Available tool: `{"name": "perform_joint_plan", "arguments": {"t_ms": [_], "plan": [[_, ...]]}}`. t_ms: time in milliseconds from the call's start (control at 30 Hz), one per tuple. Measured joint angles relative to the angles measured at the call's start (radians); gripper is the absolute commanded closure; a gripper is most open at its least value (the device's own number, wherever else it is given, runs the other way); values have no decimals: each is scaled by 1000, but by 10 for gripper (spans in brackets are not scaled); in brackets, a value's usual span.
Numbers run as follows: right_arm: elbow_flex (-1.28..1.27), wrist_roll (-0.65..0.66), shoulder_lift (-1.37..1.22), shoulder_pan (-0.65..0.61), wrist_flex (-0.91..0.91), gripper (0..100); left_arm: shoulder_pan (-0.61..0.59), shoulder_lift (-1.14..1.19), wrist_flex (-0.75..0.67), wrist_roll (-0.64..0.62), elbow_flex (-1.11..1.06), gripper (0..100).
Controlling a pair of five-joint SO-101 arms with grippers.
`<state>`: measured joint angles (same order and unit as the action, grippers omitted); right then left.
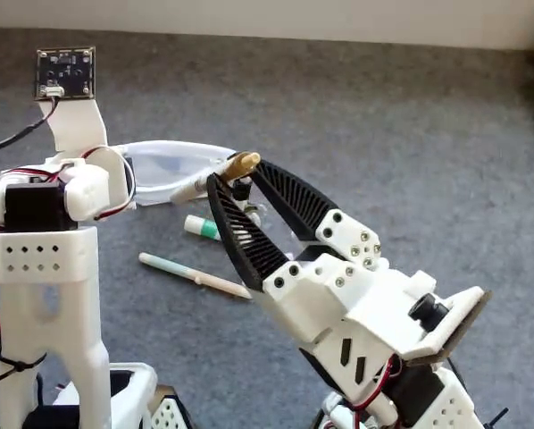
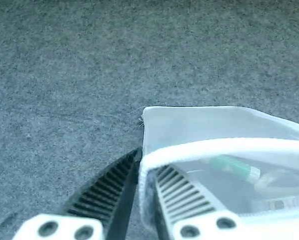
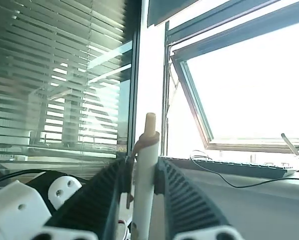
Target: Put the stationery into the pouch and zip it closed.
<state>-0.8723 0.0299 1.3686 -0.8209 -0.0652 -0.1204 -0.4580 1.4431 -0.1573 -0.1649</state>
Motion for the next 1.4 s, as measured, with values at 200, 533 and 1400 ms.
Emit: {"name": "perform_joint_plan", "arguments": {"t_ms": [200, 533, 1400], "plan": [[0, 118, -144, 0, 2, 993, 0, 0, 0, 0, 0, 993], [-2, 135, -321, 23, 178, 993, 0, -2, 0, 0, -9, 993], [-14, 138, -362, 74, 35, 992, 0, -2, 0, 0, -9, 993]]}}
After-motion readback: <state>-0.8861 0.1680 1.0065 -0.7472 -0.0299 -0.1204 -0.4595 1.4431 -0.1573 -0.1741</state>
